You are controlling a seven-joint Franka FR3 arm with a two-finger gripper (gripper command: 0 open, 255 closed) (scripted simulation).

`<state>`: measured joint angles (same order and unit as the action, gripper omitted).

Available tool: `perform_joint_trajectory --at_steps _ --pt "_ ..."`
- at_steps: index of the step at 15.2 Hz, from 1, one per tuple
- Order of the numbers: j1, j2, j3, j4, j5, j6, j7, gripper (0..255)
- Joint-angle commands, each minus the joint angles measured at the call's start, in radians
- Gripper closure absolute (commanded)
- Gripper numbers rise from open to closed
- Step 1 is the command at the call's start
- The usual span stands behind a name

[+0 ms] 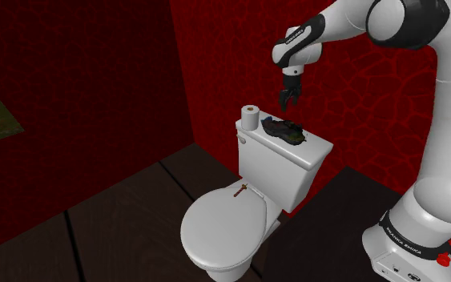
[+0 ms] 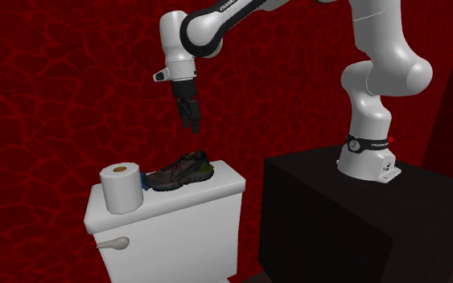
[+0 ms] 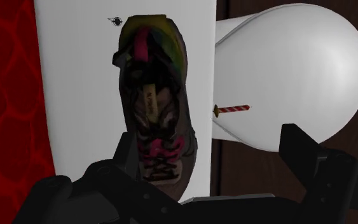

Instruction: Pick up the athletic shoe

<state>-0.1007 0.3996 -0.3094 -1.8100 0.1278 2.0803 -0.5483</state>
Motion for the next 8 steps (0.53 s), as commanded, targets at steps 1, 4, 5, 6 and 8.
perform_joint_trajectory --at_steps 1,4,5,6,8 --pt "-0.022 0.088 0.010 0.069 0.023 -0.002 -0.030 0" --pt "-0.058 0.219 0.027 0.196 0.047 -0.028 -0.065 0" --pt "-0.071 0.263 0.033 0.243 0.053 -0.039 -0.075 0" --pt "-0.083 0.308 0.039 0.292 0.058 -0.052 -0.083 0" --pt "-0.085 0.317 0.041 0.292 0.059 -0.043 -0.084 0"
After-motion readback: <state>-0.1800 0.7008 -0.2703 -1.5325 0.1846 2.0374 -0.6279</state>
